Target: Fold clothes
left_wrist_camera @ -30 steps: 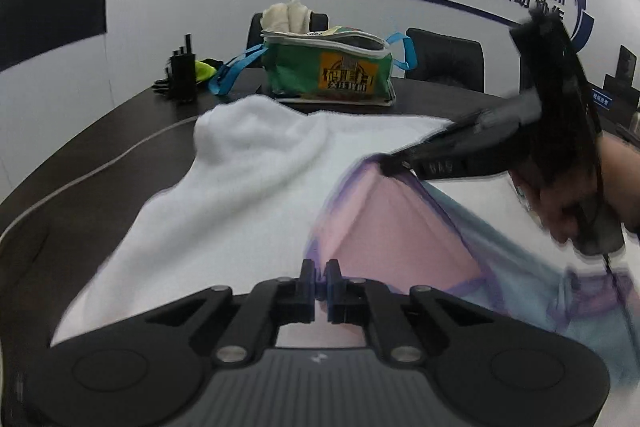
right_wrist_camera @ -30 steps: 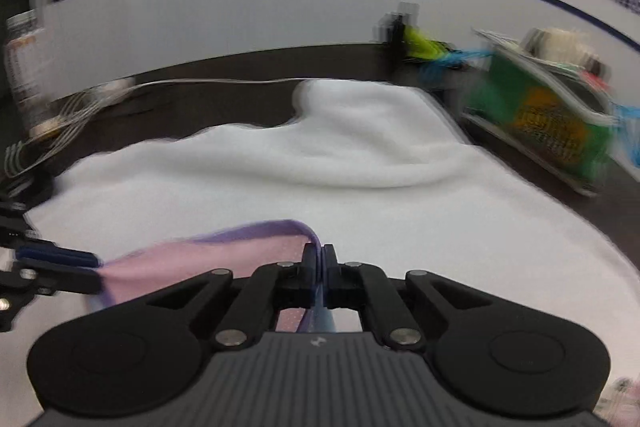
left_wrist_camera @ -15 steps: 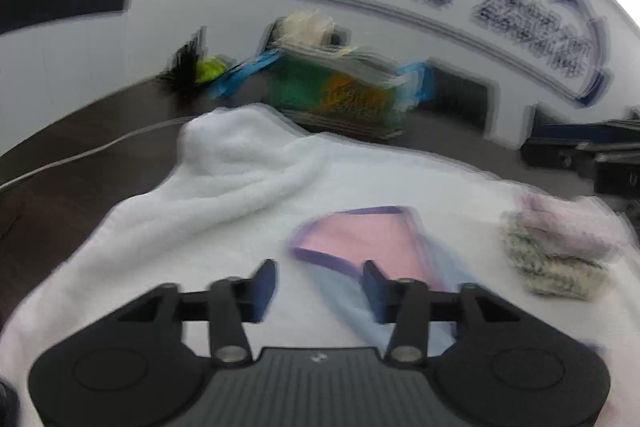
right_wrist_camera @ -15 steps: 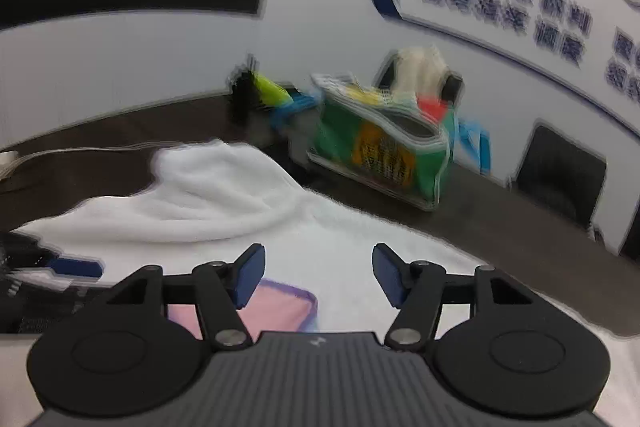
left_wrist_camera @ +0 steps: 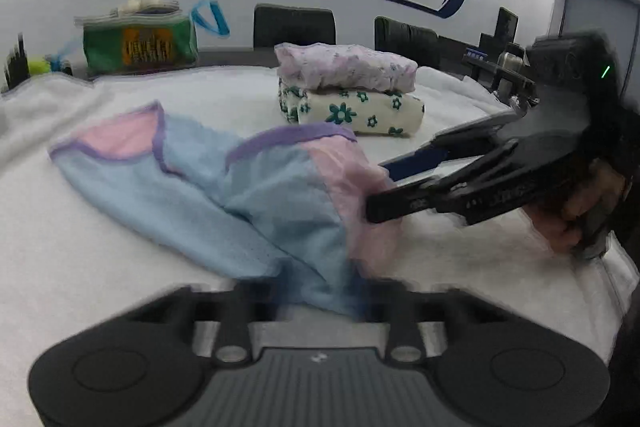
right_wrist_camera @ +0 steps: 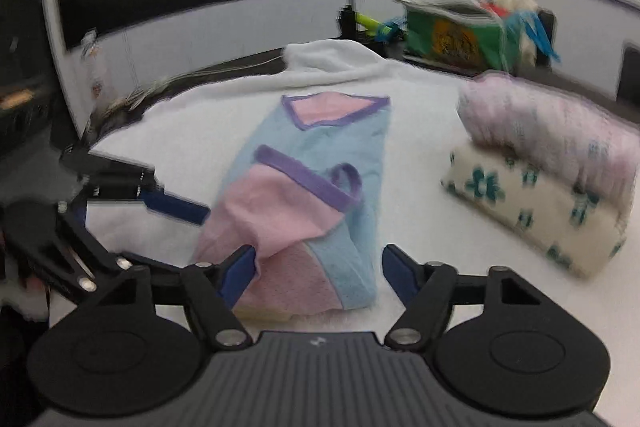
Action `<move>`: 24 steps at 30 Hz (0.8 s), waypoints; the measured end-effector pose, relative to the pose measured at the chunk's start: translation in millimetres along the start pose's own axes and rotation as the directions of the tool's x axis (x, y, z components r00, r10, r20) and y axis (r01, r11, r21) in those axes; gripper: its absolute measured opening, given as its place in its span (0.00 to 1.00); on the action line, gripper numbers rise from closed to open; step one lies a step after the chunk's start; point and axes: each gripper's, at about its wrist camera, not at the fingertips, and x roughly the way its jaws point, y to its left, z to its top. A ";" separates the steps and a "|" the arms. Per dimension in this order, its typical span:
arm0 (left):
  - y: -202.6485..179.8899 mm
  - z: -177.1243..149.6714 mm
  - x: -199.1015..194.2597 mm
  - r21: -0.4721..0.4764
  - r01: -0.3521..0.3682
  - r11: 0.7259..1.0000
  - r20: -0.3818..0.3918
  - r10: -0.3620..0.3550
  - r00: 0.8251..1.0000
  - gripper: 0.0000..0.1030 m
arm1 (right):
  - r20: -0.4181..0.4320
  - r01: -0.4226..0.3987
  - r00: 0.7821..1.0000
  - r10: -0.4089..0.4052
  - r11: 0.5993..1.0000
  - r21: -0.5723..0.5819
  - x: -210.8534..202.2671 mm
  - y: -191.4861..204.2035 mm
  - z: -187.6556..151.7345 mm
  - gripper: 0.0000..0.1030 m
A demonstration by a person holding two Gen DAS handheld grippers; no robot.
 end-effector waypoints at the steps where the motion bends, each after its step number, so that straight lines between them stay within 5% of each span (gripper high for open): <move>1: 5.5 -0.1 -3.4 -0.023 0.021 1.000 -0.007 -0.021 1.000 0.02 | -0.005 0.008 1.000 -0.008 1.000 0.009 7.3 2.6 -0.7 0.38; 2: 11.1 0.7 -7.8 -0.038 0.031 0.999 -0.014 -0.032 0.999 0.01 | -0.009 0.016 1.000 -0.016 1.000 0.012 13.8 6.3 -1.5 0.36; 3: 16.7 1.6 -12.3 -0.052 0.041 0.998 -0.021 -0.042 0.999 0.00 | -0.003 0.016 1.000 -0.016 1.000 0.011 14.1 12.5 -2.6 0.19; 5: 29.2 4.0 -22.4 -0.071 0.072 0.995 -0.036 -0.075 0.997 0.00 | 0.015 0.012 1.000 -0.013 1.000 0.007 11.3 26.4 -4.9 0.13; 14: 55.8 -19.6 -109.1 -0.043 0.263 0.964 -0.045 -0.265 0.963 0.00 | 0.102 0.070 0.992 -0.077 0.995 0.064 -50.4 112.3 -43.9 0.11; 18: 64.4 -42.1 -109.1 -0.074 0.317 0.945 -0.064 -0.322 0.945 0.01 | 0.085 0.132 0.986 -0.143 0.984 0.124 -70.9 140.5 -70.5 0.11; 21: 71.5 -51.2 -107.4 -0.080 0.337 0.938 -0.044 -0.341 0.939 0.21 | 0.065 0.174 0.980 -0.186 0.973 0.152 -79.7 149.2 -80.8 0.16; 24: 77.3 -47.9 -115.1 -0.080 0.343 0.936 0.014 -0.343 0.939 0.48 | 0.145 0.184 0.968 -0.204 0.972 0.143 -92.9 152.6 -75.4 0.36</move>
